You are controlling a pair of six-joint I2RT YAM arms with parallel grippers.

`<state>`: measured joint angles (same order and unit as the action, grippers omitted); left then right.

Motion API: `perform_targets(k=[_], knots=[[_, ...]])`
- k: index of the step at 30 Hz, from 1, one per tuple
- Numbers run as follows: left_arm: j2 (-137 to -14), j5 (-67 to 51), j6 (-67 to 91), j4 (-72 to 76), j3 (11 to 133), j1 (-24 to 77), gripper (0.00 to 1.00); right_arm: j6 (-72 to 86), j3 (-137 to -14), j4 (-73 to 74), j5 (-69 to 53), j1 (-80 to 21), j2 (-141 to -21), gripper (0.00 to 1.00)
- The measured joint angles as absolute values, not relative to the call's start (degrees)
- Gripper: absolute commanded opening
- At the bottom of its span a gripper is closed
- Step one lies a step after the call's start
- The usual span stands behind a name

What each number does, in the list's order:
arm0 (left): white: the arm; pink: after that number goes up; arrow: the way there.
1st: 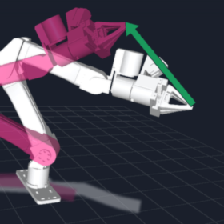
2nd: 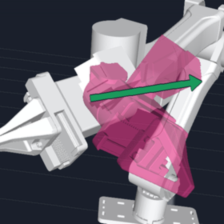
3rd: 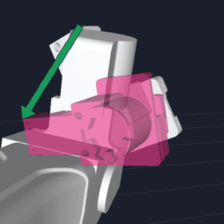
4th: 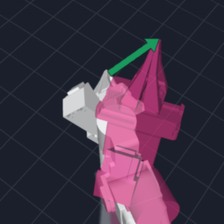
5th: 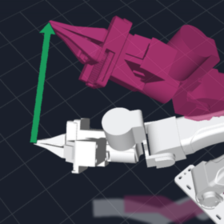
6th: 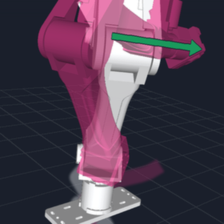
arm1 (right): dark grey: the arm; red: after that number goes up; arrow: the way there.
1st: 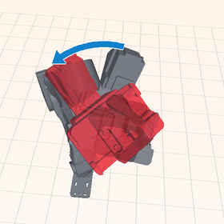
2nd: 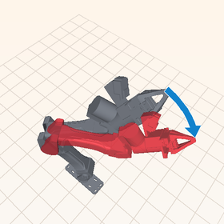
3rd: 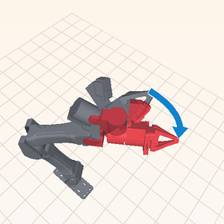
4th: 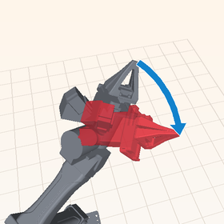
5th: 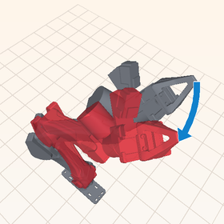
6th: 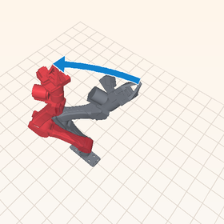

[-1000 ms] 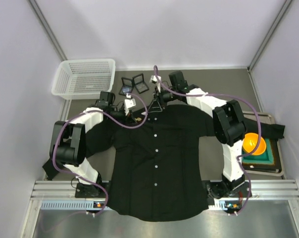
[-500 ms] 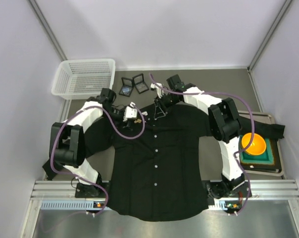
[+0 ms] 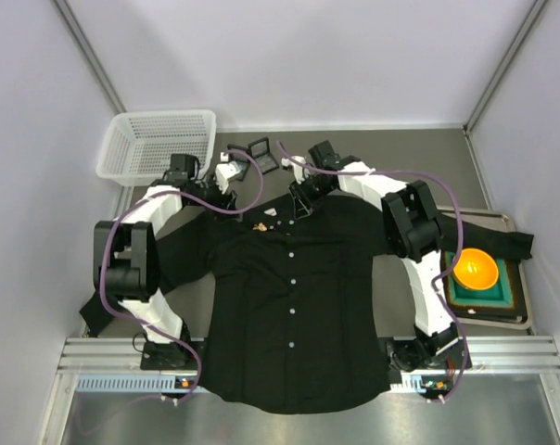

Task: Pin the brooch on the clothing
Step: Pin the brooch to the clothes, then pick up the brooch from the brooch box.

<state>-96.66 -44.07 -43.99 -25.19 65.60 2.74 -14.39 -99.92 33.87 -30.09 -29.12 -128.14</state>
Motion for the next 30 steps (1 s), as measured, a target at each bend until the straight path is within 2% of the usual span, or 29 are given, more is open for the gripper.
perform_targets(k=[5,9,12,17,19,22,25,30], knots=[[-103.61,-38.41,-38.92,-22.79,69.67,4.73,0.63,-15.29,-101.93,33.89,-29.23,-29.12,-128.16,0.46],[-107.28,-34.76,-37.6,-22.7,71.29,6.74,0.66,-17.41,-103.79,33.95,-27.92,-29.12,-128.16,0.61],[-108.01,-33.15,-37.28,-23.62,71.35,7.31,0.68,-19.51,-105.47,33.82,-26.96,-29.5,-128.16,0.64],[-108.22,-31.64,-37.19,-25.85,71.92,5.89,0.68,-22.55,-109.03,32.71,-24.4,-30.52,-130.5,0.64],[-108.22,-31.62,-37.19,-26.61,71.92,4.84,0.68,-23.0,-110.15,32.29,-23.35,-31.0,-132.18,0.61],[-108.09,-31.64,-37.12,-28.12,71.9,2.9,0.68,-23.38,-110.65,32.27,-22.35,-31.42,-134.41,0.42],[-107.55,-32.05,-36.14,-28.38,71.5,1.26,0.69,-24.16,-110.69,31.83,-22.13,-31.46,-134.74,0.01],[-105.1,-32.8,-31.94,-25.19,70.02,-1.26,0.7,-23.7,-110.69,31.99,-21.58,-31.38,-134.74,0.0]])
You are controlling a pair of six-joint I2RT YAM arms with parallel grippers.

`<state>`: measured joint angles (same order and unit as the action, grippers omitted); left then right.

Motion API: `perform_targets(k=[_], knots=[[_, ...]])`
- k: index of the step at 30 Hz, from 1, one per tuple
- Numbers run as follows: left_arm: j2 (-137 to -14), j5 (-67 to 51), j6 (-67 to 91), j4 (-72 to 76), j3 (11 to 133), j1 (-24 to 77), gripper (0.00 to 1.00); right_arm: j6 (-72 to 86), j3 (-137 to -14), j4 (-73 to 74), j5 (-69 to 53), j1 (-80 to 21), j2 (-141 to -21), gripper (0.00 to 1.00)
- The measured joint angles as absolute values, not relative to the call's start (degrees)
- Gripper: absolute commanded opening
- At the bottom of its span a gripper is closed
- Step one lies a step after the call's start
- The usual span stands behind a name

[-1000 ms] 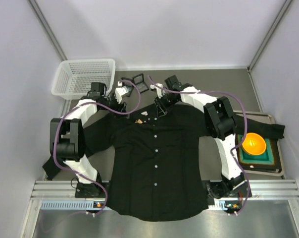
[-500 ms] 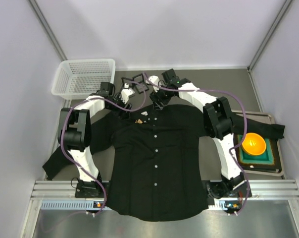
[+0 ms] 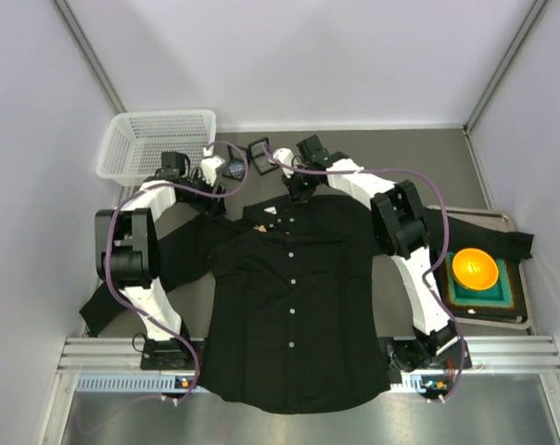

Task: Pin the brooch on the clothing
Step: Pick up the brooch from the brooch box.

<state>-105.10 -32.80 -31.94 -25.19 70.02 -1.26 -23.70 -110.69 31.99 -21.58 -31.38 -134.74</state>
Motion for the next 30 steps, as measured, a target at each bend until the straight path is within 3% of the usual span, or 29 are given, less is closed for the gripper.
perform_targets(k=[4,10,11,13,14,17,21,30], knots=[[-104.38,-32.62,-25.8,-17.02,70.08,-1.85,0.69,-20.6,-111.11,31.44,-19.73,-30.48,-134.74,0.0],[-107.09,-30.87,-16.1,-4.03,72.86,-1.1,0.75,-16.25,-110.34,26.37,-16.14,-28.14,-134.21,0.0],[-107.92,-30.57,-14.92,-2.11,73.45,-0.86,0.75,-15.64,-109.89,25.69,-15.64,-27.92,-133.93,0.03],[-110.15,-29.43,-13.15,0.91,75.22,0.54,0.75,-14.57,-109.45,24.84,-14.79,-27.59,-133.56,0.18],[-111.39,-28.53,-12.43,1.96,76.34,1.28,0.75,-14.09,-109.45,24.45,-14.48,-27.55,-133.53,0.39],[-115.42,-25.85,-10.72,3.95,79.9,3.46,0.74,-13.06,-108.66,23.27,-14.15,-27.57,-133.23,0.61],[-119.15,-21.41,-8.34,4.62,82.63,5.65,0.7,-12.45,-106.52,22.85,-14.68,-27.57,-132.03,0.73],[-123.09,-15.31,-6.87,5.19,84.49,7.27,0.69,-11.05,-104.22,22.65,-18.13,-27.57,-126.67,0.76]])
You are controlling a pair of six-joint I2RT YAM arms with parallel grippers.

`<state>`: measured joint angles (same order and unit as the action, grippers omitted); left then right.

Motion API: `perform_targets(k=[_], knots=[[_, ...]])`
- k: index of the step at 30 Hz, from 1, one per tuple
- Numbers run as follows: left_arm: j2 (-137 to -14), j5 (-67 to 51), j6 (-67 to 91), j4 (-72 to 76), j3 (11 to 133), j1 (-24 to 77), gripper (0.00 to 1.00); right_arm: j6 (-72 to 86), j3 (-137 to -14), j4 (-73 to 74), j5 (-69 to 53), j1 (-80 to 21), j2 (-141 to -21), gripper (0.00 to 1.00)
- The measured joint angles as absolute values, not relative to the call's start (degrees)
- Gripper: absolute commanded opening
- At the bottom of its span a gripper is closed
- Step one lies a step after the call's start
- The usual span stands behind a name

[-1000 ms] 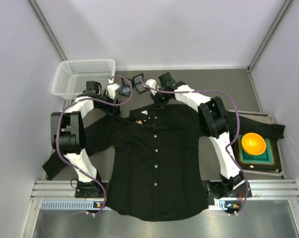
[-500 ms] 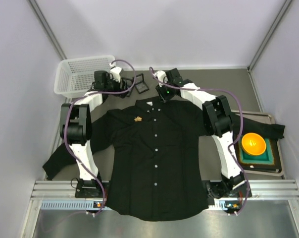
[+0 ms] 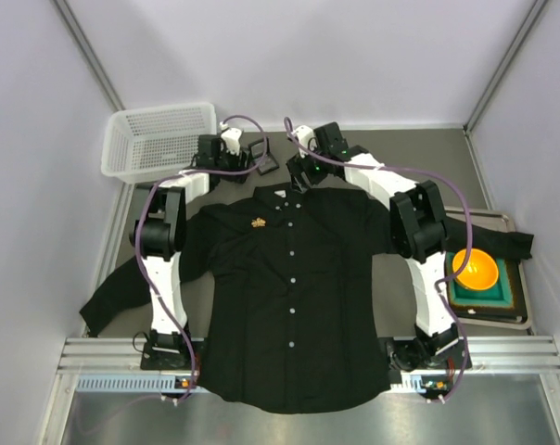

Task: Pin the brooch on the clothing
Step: Pick up the brooch from the brooch box.

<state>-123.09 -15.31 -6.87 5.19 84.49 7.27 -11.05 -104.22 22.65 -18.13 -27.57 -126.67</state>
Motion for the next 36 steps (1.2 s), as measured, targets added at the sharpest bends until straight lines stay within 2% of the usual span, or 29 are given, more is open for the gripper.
perform_targets(k=[36], knots=[[-128.88,-4.86,-6.09,4.71,92.03,8.27,0.64,-10.37,-101.6,22.39,-21.74,-27.57,-124.88,0.78]])
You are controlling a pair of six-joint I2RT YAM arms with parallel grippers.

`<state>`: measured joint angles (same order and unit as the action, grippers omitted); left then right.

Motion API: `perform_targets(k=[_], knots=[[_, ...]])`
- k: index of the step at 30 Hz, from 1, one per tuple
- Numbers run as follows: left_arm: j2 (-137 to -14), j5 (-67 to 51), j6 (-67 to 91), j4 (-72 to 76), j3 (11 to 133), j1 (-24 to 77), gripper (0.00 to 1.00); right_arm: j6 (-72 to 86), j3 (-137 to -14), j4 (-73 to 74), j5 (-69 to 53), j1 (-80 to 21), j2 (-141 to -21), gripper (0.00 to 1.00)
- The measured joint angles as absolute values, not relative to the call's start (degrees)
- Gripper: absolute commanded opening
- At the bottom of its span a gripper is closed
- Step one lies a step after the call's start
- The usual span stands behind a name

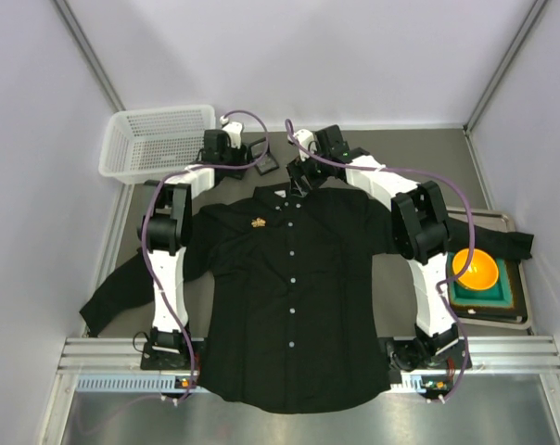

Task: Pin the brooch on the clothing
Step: Pick up the brooch from the brooch box.

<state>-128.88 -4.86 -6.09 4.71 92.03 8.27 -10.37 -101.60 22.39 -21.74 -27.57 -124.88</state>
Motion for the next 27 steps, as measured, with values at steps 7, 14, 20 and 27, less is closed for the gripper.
perform_targets(k=[7,14,20,27], knots=[[-129.43,-4.62,-5.93,2.22,93.6,8.32,0.61,-10.33,-101.6,22.37,-21.71,-27.57,-124.88,0.78],[-131.83,-4.84,-4.4,-1.83,98.3,8.32,0.61,-10.33,-101.6,22.33,-21.63,-27.57,-124.88,0.78],[-132.57,-4.91,-3.95,-3.97,100.07,8.32,0.62,-10.35,-101.6,22.35,-21.47,-27.57,-124.88,0.78],[-133.08,-5.54,-3.42,-6.81,101.95,8.32,0.58,-10.35,-101.6,22.35,-21.47,-27.57,-124.88,0.77]])
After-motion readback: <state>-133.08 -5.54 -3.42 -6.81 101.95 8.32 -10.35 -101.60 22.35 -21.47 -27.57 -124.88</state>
